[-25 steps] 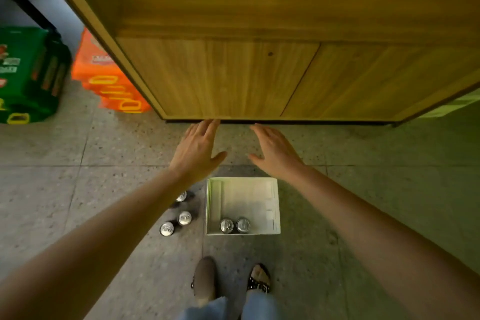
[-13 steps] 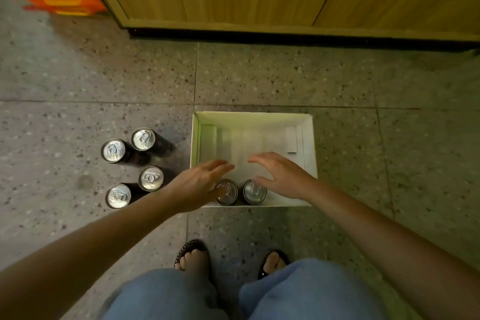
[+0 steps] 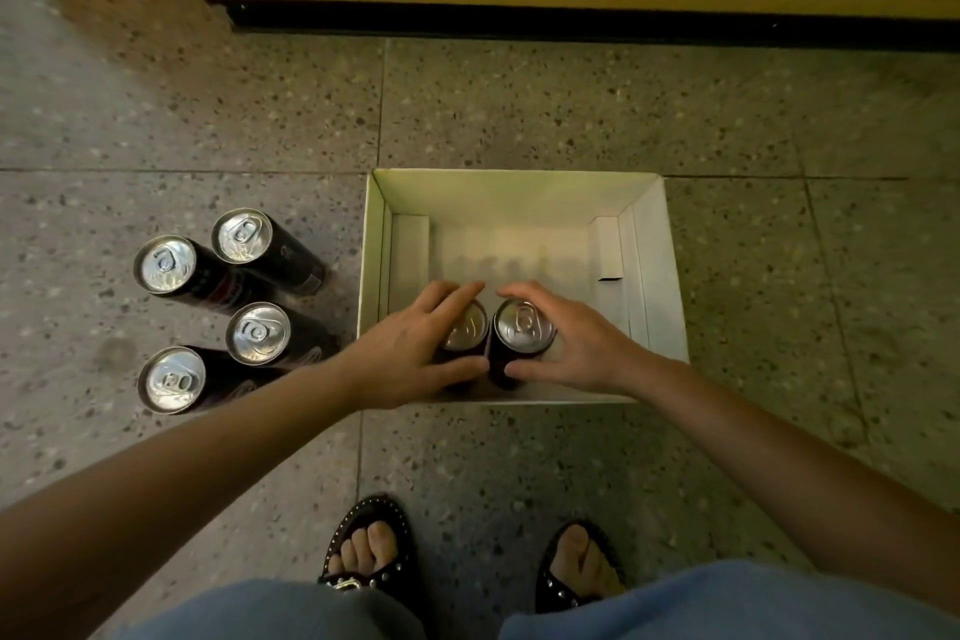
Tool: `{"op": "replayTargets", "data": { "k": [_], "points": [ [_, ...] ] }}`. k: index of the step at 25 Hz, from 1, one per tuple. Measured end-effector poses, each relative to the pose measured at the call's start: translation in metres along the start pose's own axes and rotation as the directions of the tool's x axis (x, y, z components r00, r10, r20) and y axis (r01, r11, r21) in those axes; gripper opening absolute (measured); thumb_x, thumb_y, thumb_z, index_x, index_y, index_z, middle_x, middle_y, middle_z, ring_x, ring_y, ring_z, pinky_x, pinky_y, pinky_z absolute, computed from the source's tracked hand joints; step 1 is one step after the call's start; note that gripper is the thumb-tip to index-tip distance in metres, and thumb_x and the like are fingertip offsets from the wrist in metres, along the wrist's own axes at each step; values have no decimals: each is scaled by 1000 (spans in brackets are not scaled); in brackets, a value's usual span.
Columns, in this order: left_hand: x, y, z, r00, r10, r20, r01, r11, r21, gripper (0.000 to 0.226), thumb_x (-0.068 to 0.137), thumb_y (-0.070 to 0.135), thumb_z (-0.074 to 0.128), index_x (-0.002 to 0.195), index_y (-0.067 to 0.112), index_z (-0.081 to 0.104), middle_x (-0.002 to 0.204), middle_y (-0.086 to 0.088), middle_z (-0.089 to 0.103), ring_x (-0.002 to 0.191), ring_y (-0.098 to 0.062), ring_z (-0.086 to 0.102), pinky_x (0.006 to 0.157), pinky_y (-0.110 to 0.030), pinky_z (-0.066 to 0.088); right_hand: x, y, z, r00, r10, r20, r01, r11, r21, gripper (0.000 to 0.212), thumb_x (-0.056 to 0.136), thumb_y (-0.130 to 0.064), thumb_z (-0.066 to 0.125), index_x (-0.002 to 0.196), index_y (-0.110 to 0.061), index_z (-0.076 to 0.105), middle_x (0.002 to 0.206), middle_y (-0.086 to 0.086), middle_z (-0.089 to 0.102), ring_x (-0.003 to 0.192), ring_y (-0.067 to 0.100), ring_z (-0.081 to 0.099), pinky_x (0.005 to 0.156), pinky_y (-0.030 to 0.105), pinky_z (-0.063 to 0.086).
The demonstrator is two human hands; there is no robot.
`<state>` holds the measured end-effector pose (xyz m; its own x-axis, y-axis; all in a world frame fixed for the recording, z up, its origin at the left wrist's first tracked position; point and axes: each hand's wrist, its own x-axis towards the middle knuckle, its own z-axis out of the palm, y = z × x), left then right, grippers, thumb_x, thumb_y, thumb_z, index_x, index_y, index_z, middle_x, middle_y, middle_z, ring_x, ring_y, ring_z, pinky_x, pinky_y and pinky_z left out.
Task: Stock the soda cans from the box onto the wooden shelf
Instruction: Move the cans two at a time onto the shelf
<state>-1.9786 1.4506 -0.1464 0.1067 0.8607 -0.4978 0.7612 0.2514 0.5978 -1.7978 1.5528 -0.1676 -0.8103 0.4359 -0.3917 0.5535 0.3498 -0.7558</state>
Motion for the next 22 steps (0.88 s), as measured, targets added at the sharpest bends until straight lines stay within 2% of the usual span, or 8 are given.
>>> {"op": "replayTargets", "data": {
  "k": [3, 5, 7, 9, 12, 15, 20, 22],
  "points": [
    [26, -10, -10, 981, -150, -122, 123, 971, -207, 85, 76, 32, 69, 144, 26, 19, 144, -6, 34, 129, -24, 41, 101, -34, 40, 21, 11, -11, 989, 110, -102, -89, 977, 193, 68, 68, -30, 78, 126, -24, 41, 123, -4, 53, 115, 14, 52, 94, 33, 46],
    [42, -15, -12, 953, -243, -181, 169, 922, -350, 85, 72, 21, 74, 142, 22, 26, 141, -8, 43, 128, -25, 45, 98, -36, 43, 36, 16, -16, 962, 235, -140, -171, 916, 363, 64, 68, -23, 78, 123, -17, 45, 117, -1, 55, 108, 15, 55, 88, 30, 47],
    [53, -15, -12, 925, -344, -165, 203, 809, -551, 85, 66, 15, 79, 138, 16, 33, 135, -8, 51, 117, -21, 52, 93, -35, 47, 45, 18, -19, 944, 312, -111, -215, 833, 510, 47, 71, -19, 76, 112, -14, 55, 106, 2, 62, 101, 19, 60, 80, 27, 50],
    [57, -14, -12, 907, -411, -97, 241, 694, -679, 71, 65, 11, 79, 128, 9, 46, 124, -10, 60, 101, -17, 57, 82, -30, 48, 48, 19, -22, 943, 319, -93, -213, 797, 565, 32, 74, -18, 73, 104, -16, 61, 98, 2, 65, 92, 17, 63, 74, 24, 53],
    [58, -15, -18, 900, -429, -78, 193, 553, -811, 59, 62, 13, 80, 116, 11, 56, 111, -8, 65, 103, -23, 62, 87, -34, 50, 48, 15, -32, 938, 325, -117, -191, 771, 608, 22, 76, -19, 71, 95, -22, 61, 92, -3, 66, 84, 10, 63, 72, 23, 53],
    [53, 4, -50, 916, -388, -104, 90, 451, -888, 75, 49, 26, 81, 118, 9, 57, 115, -11, 65, 106, -28, 62, 92, -40, 50, 44, -7, -58, 924, 346, -160, -151, 718, 679, 19, 78, -22, 68, 96, -23, 60, 91, -8, 65, 84, 7, 62, 70, 22, 51],
    [9, 91, -162, 919, -361, -156, 22, 443, -896, 75, 63, 21, 75, 130, 8, 42, 110, -2, 59, 108, -24, 57, 93, -35, 44, 9, -113, -151, 907, 364, -210, -98, 668, 737, 12, 80, -26, 64, 89, -30, 56, 90, -10, 63, 84, 7, 59, 73, 26, 48],
    [-24, 145, -228, 919, -353, -174, 7, 457, -890, 67, 67, 22, 74, 126, 9, 45, 112, -2, 58, 107, -21, 55, 93, -34, 43, -18, -179, -207, 911, 352, -216, -87, 676, 732, 10, 81, -28, 62, 88, -30, 56, 90, -10, 63, 84, 7, 59, 74, 27, 48]
  ]
}}
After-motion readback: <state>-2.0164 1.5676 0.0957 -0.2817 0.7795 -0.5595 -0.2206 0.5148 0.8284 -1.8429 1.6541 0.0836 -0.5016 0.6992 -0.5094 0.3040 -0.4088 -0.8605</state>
